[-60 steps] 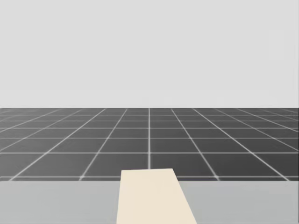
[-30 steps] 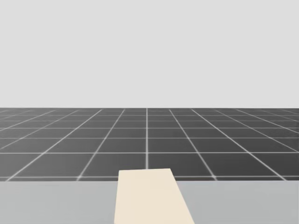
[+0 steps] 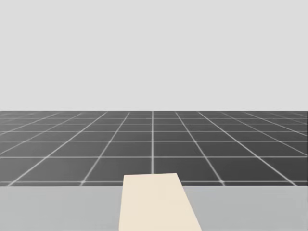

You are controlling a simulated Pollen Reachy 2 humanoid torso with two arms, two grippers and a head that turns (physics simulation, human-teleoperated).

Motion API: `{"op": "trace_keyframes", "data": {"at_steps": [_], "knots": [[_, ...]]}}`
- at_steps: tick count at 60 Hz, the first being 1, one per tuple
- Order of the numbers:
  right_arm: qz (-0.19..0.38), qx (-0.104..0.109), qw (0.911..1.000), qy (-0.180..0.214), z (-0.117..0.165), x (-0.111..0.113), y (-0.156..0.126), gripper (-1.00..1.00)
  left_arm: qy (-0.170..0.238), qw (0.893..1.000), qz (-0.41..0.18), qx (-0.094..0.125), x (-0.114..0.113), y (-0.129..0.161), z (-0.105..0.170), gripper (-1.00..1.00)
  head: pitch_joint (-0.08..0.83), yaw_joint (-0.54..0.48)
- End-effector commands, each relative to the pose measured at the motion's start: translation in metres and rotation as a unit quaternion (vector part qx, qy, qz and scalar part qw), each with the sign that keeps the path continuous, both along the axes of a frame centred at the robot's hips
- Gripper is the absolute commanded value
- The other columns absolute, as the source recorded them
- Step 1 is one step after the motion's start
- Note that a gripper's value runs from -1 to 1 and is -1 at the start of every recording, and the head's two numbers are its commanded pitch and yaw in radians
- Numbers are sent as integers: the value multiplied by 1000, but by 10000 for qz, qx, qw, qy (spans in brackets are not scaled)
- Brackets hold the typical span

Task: Retrieve the object from inside the box.

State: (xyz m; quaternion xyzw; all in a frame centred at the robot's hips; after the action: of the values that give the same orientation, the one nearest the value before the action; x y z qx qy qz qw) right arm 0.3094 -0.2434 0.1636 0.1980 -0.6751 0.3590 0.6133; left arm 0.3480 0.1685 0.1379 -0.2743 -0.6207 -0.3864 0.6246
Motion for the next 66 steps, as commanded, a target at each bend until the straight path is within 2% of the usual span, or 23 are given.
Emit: {"op": "trace_keyframes", "data": {"at_steps": [1,15,40,42,43,44,45,48,66], "knots": [[145,78,9998,-92,3,-1,6,-1000,116,9997,-216,18,18,-25,-8,-1000,-1,-10],[167,54,9997,-160,5,-4,5,-1000,206,9987,-439,184,38,-62,-23,-1000,8,-20],[190,56,9997,-164,7,-5,3,-1000,107,9982,-546,207,53,-90,-20,-1000,15,-25],[194,57,9997,-166,7,-6,3,-1000,83,9983,-550,188,52,-92,-19,-854,14,-26],[193,59,9997,-165,7,-5,3,-1000,102,9981,-576,173,52,-93,-19,409,14,-27],[192,58,9997,-163,7,-5,3,-1000,111,9981,-583,171,52,-93,-18,781,14,-27],[192,58,9997,-163,7,-5,3,-1000,106,9981,-581,168,51,-93,-18,939,14,-27],[198,54,9997,-161,7,-6,3,-1000,107,9979,-614,182,50,-94,-19,1000,15,-27],[211,46,9997,-141,7,-5,3,-1000,82,9981,-557,239,50,-77,-17,1000,15,-25]]}}
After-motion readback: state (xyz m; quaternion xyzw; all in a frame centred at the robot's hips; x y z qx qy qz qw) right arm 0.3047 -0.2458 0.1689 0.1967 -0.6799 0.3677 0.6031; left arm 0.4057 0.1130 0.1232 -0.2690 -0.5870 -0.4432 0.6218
